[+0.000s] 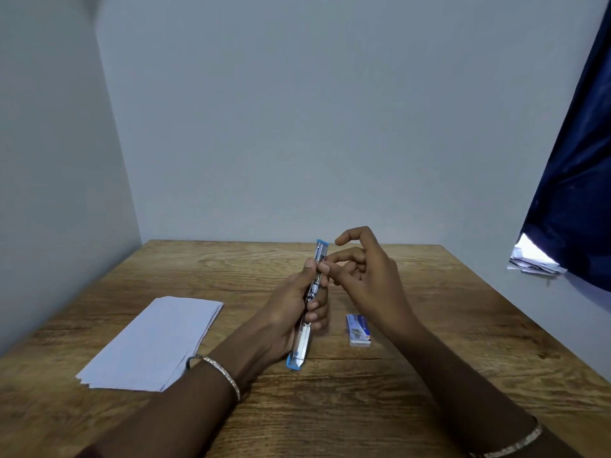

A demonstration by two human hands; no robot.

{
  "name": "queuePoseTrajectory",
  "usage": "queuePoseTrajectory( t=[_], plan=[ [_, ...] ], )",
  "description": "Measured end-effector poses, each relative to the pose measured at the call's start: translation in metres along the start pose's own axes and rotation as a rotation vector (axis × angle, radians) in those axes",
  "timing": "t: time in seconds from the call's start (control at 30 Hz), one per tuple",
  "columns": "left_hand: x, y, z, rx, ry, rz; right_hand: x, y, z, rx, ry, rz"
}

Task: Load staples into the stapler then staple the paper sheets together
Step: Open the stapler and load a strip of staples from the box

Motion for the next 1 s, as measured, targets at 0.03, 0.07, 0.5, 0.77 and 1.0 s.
queuePoseTrajectory(
  t=[0.03,0.07,0.5,0.77,1.0],
  plan=[
    [0.001,0.0,-0.001,-0.017,-0.004,0.0,0.0,-0.001,0.002,0.0,-0.022,-0.019],
    [0.002,0.0,-0.002,-0.029,-0.006,-0.002,-0.001,-0.002,0.004,-0.001,-0.047,-0.029],
    [0.009,-0.001,0.001,-0.08,0.077,-0.054,-0.013,-0.005,0.013,0.105,-0.044,0.073],
    [0.008,-0.004,0.002,-0.126,-0.16,-0.105,-0.025,-0.007,0.024,0.23,0.075,0.188],
    [0.013,0.001,-0.001,-0.098,-0.241,-0.137,-0.014,-0.004,0.019,0.135,-0.086,0.019]
  ],
)
Point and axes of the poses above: each hand's wrist, its own y-axis towards the middle knuckle, its own z-axis out of the palm, x = y × z, the point moved 6 cm from there along y, towards the middle knuckle, and after that the axes turned 8 degrees about y, right-handed, at the moved point
